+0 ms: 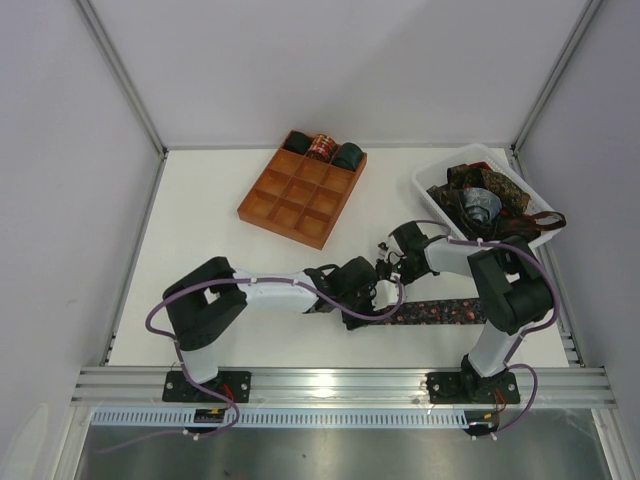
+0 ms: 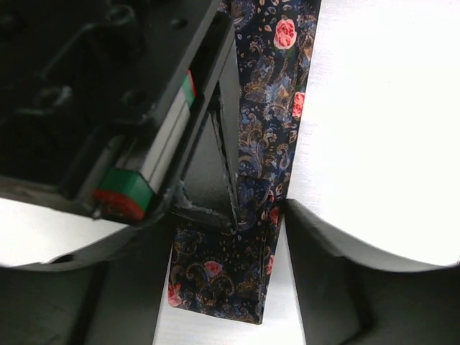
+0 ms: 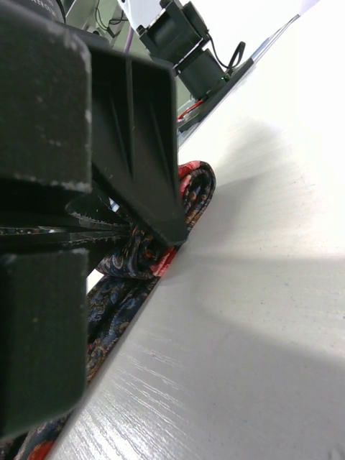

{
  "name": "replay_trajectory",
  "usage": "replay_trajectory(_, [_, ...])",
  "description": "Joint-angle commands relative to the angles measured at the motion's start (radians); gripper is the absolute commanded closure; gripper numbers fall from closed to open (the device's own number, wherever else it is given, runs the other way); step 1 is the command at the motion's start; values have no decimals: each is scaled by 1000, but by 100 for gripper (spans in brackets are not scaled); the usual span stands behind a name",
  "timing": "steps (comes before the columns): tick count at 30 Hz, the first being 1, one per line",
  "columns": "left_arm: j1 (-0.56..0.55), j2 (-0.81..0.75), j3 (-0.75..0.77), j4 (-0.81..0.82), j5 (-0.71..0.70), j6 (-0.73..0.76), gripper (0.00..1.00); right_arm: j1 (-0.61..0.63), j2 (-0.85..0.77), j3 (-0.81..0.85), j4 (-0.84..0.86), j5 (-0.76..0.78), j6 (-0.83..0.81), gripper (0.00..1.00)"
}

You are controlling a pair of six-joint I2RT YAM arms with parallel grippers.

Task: Roll the ties
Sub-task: Roll the tie

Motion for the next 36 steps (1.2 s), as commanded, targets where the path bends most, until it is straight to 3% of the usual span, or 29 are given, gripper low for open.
replay_trajectory(1, [-2,4,-45,-43,-72,17,37,4,-44,8,8,3,12,100])
replay_trajectory(7, [-2,6,-44,-40,-78,5,53,8,-46,2,20,2,25,100])
replay_trajectory(11, [-2,7,-45,-35,-82,0,55,10,-40,-2,31,-1,32,100])
replay_trajectory(18, [-2,-14,-31,-65,-95,-20,17,14,-24,-1,40,11,26,100])
replay_trajectory(21, [0,-72,-43,-55,-98,-44,6,14,-12,-4,54,22,27,100])
replay_trajectory(26, [32,-213,-45,-74,-106,-139,4,13,3,1,63,31,22,100])
replay_trajectory(29, [142,-348,-88,-39,53,-314,3,13,3,-2,54,40,9,100])
replay_trajectory(30, [180,-411,-106,-1,104,-450,5,13,2,-4,51,42,6,100])
replay_trajectory(33, [293,-451,-151,17,223,-694,9,11,-3,-2,37,60,-14,100])
replay_trajectory(36, [356,-445,-204,24,301,-895,7,11,0,-2,26,75,-36,100])
